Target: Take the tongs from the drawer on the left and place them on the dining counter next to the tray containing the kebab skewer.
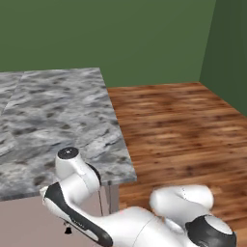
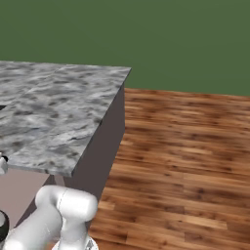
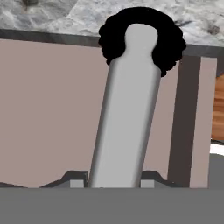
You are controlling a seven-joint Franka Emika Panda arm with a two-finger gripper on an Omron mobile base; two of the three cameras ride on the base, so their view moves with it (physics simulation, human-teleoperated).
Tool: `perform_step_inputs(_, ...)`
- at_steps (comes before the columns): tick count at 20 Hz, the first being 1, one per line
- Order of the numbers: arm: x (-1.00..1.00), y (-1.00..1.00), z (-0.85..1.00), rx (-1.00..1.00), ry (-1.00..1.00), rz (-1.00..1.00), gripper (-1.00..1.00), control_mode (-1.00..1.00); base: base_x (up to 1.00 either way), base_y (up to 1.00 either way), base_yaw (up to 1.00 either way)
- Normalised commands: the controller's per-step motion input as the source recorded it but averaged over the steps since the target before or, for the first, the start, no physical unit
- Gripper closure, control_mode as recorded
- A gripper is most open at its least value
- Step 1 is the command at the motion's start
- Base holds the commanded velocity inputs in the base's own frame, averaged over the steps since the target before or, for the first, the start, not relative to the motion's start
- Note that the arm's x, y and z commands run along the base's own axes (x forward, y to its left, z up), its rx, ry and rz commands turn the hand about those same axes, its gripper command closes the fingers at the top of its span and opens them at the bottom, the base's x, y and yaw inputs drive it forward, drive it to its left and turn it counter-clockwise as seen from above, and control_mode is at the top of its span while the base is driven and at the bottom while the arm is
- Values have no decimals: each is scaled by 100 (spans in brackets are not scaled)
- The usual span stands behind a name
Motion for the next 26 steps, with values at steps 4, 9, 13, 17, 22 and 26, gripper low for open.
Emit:
perform_step_inputs(4, 0, -100, 100, 1, 0, 5, 100, -100, 0, 0, 0)
perform_step_inputs(9, 0, -100, 100, 1, 0, 10, 100, -100, 0, 0, 0)
perform_step_inputs(13, 1, -100, 100, 0, 0, 11, 100, -100, 0, 0, 0)
perform_step_inputs(17, 9, -100, 99, 0, -1, 3, 100, -100, 0, 0, 0)
perform_step_inputs(22, 16, -68, 32, 2, -23, 1, 100, -100, 0, 0, 0)
perform_step_inputs(26, 19, -66, 63, 11, -31, 0, 100, -100, 0, 0, 0)
